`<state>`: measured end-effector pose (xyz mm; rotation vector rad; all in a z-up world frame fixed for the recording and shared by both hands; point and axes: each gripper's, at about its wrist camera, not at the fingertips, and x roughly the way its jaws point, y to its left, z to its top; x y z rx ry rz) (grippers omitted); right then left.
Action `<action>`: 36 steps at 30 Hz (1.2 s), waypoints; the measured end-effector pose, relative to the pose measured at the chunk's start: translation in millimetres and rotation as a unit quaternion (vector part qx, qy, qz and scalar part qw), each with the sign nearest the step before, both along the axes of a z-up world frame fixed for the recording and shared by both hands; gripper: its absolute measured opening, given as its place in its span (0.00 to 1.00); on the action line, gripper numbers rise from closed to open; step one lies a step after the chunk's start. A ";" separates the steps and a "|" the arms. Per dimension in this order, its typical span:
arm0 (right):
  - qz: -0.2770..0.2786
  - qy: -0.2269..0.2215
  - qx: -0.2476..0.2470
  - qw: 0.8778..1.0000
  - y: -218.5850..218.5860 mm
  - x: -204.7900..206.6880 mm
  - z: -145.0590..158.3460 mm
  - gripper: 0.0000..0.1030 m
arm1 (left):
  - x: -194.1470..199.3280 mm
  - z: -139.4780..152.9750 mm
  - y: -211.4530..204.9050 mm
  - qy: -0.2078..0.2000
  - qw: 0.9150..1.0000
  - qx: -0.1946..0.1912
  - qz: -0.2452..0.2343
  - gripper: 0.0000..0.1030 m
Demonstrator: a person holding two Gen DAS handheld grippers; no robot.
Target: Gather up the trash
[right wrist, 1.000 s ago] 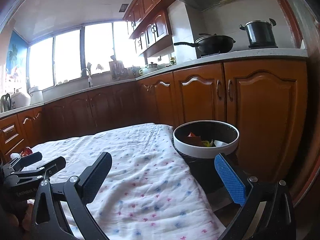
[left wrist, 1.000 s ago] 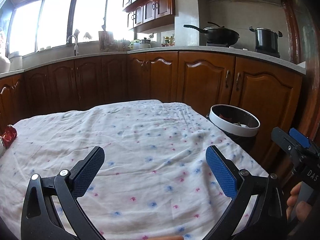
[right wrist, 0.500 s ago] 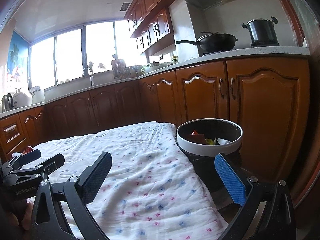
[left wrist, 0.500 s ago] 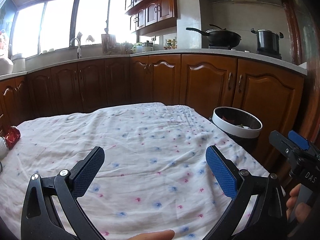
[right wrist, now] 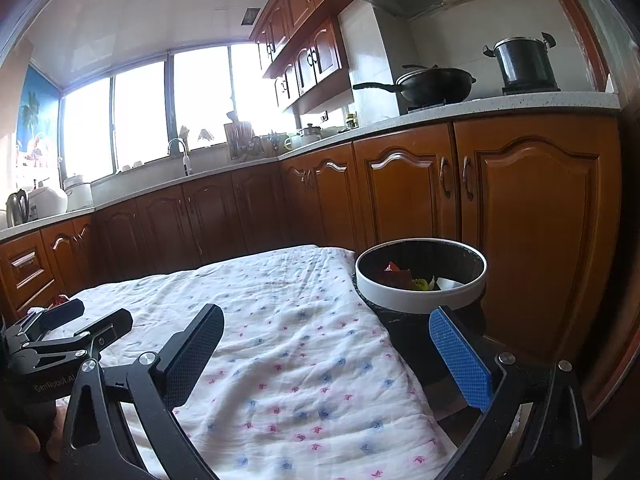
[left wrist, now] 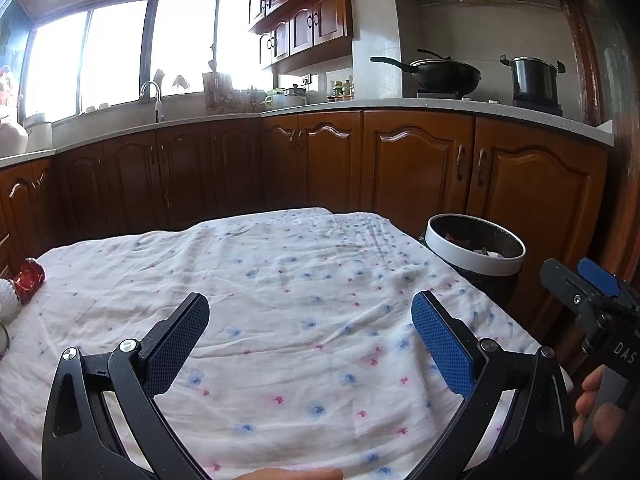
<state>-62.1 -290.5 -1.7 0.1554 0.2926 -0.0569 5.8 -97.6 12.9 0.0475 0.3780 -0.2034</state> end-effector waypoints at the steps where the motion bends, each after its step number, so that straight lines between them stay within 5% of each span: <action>1: 0.000 0.000 0.001 1.000 0.0 -0.5 0.0 1.00 | -0.2 0.1 -0.5 0.000 1.000 0.000 -0.001 1.00; 36: 0.004 0.000 0.008 1.000 -1.3 -0.7 2.8 1.00 | 2.0 -0.3 2.5 0.000 1.000 0.003 -0.011 1.00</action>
